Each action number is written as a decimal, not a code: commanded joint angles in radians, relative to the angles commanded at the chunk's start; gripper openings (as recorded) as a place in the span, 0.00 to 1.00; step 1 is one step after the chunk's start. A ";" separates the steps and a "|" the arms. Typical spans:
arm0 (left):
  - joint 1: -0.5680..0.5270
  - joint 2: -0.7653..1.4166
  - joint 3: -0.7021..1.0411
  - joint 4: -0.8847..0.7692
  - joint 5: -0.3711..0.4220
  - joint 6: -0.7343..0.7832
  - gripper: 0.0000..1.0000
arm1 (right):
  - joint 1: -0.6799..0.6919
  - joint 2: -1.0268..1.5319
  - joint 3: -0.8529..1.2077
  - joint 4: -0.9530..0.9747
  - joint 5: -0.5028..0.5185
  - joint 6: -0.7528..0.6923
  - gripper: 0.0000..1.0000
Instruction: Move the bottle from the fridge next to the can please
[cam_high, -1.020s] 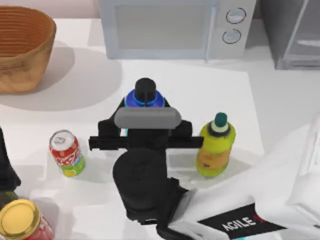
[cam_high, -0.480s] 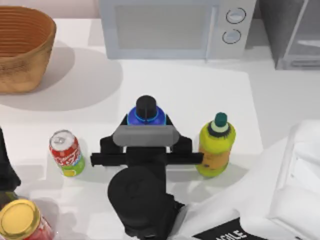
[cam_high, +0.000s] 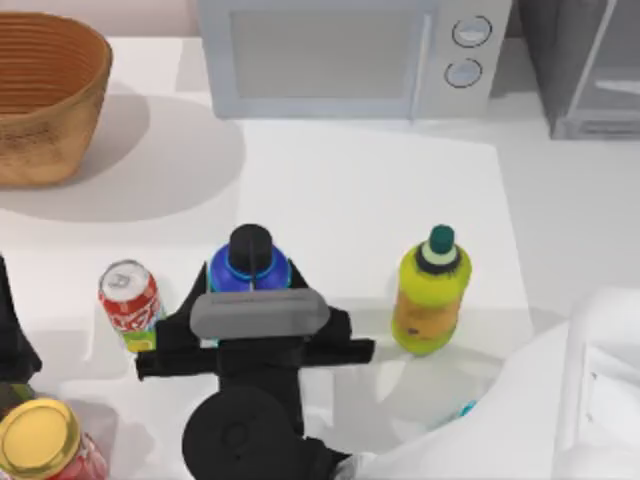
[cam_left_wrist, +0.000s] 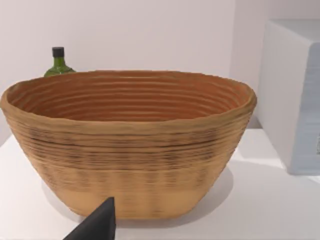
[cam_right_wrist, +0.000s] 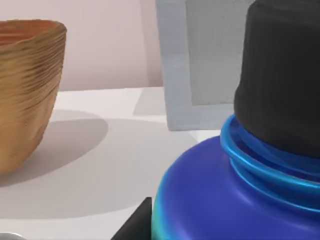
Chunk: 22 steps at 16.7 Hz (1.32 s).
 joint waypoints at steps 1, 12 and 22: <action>0.000 0.000 0.000 0.000 0.000 0.000 1.00 | -0.018 0.004 -0.002 0.000 0.001 -0.013 0.00; 0.000 0.000 0.000 0.000 0.000 0.000 1.00 | -0.110 0.016 -0.011 -0.003 0.005 -0.072 0.23; 0.000 0.000 0.000 0.000 0.000 0.000 1.00 | -0.110 0.016 -0.011 -0.003 0.005 -0.072 0.98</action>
